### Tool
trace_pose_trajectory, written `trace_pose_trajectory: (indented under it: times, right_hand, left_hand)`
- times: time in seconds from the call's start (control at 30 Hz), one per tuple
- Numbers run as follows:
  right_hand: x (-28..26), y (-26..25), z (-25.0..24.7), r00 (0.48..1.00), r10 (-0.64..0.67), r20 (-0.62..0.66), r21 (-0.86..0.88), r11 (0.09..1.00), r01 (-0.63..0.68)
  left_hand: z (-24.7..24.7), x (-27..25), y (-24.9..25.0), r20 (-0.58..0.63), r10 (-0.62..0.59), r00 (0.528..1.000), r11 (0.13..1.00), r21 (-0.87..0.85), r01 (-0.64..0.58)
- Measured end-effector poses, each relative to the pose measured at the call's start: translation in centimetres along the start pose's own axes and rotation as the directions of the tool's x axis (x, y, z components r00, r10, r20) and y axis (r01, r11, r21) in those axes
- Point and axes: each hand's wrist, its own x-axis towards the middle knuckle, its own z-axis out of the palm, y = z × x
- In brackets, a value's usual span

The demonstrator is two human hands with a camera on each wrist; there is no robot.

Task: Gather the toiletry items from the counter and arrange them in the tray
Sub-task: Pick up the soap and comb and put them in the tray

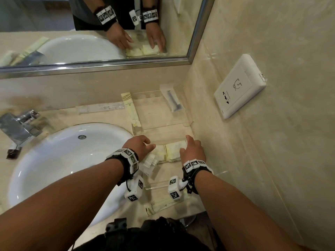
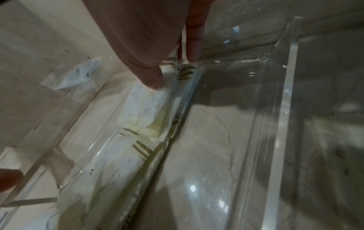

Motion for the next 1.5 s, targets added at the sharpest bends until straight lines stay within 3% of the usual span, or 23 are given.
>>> trace_pose_trajectory:
  times: [0.2,0.3,0.4,0.5,0.57,0.63,0.77,0.9,1.07,1.27,1.37,1.5]
  right_hand:
    - [-0.3,0.1,0.1,0.991,-0.003,-0.131,0.002,1.000,0.003]
    - [-1.1,-0.8,-0.9,0.980,-0.047,-0.191,0.095,0.993,0.066]
    - [-2.4,-2.6,-1.5,0.997,-0.072,0.012,0.372,0.926,0.063]
    - [-3.9,-4.3,-0.8,0.956,-0.152,0.250,0.563,0.826,-0.015]
    - [-4.6,-5.1,-0.1,0.933,-0.196,0.300,0.640,0.767,-0.045]
    - [-4.9,-5.6,0.2,0.939,-0.210,0.271,0.669,0.742,-0.028]
    - [-3.7,-5.5,0.3,0.971,-0.170,0.171,0.544,0.837,0.051]
    - [-2.9,-4.8,-0.6,0.966,-0.155,0.207,0.353,0.933,0.074]
    - [-2.6,-5.3,-0.6,0.931,-0.215,0.296,0.184,0.969,0.165]
    - [-3.0,-6.0,0.6,0.942,-0.273,0.193,0.081,0.962,0.262]
    - [-3.3,-5.6,1.1,0.953,-0.260,0.156,0.040,0.966,0.257]
    - [-3.6,-4.8,1.0,0.957,-0.291,0.000,-0.045,0.956,0.290]
  left_hand:
    - [-0.3,0.3,0.2,-0.012,0.022,1.000,1.000,0.002,-0.022]
    - [-0.5,0.3,0.5,-0.030,0.029,0.999,0.999,-0.012,-0.030]
    - [-0.6,0.2,0.9,-0.057,0.048,0.997,0.998,-0.030,-0.050]
    - [-0.7,0.0,1.4,-0.116,0.062,0.991,0.994,-0.079,-0.071]
    - [-0.8,-0.2,1.6,-0.143,0.068,0.987,0.991,-0.106,-0.084]
    - [-0.9,-0.6,1.5,-0.158,0.072,0.985,0.988,-0.120,-0.092]
    - [-1.1,-1.1,0.6,-0.136,0.096,0.986,0.993,-0.061,-0.105]
    - [-1.2,-1.8,-1.4,0.000,0.100,0.995,0.975,0.199,-0.098]
    - [-0.9,-3.3,-2.4,0.242,0.241,0.940,0.790,0.513,-0.335]
    - [0.0,-3.9,-2.0,0.341,0.368,0.865,0.631,0.591,-0.502]
    - [0.6,-4.0,-1.5,0.367,0.386,0.846,0.598,0.599,-0.533]
    - [1.4,-4.0,-1.1,0.411,0.388,0.825,0.568,0.599,-0.565]
